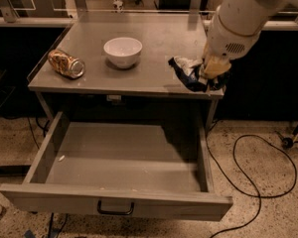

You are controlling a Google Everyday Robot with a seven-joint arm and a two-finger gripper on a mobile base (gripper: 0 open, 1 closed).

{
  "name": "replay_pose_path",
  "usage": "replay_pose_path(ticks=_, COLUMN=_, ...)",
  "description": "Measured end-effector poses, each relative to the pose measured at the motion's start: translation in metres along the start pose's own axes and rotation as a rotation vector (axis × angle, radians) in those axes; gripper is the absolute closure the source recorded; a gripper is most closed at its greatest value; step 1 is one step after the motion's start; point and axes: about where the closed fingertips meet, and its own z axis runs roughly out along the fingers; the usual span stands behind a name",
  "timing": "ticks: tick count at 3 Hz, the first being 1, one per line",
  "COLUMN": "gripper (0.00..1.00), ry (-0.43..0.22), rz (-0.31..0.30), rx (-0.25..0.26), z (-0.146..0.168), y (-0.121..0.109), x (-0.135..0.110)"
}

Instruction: Place blue chip bag into top drawer

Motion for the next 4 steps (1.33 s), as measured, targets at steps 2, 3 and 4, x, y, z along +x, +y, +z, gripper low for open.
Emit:
replay_pose_path(ticks=2, gripper=1.00, ry=-0.042, rz=0.022, rx=-0.134, z=0.018, y=0.070, x=-0.017)
replay_pose_path(ticks=3, gripper=1.00, ry=-0.035, rz=0.028, rx=-0.144, z=0.027, y=0.071, x=-0.017)
replay_pose_path(ticks=4, gripper=1.00, ry=-0.046, rz=0.055, rx=-0.191, z=0.060, y=0.091, x=-0.027)
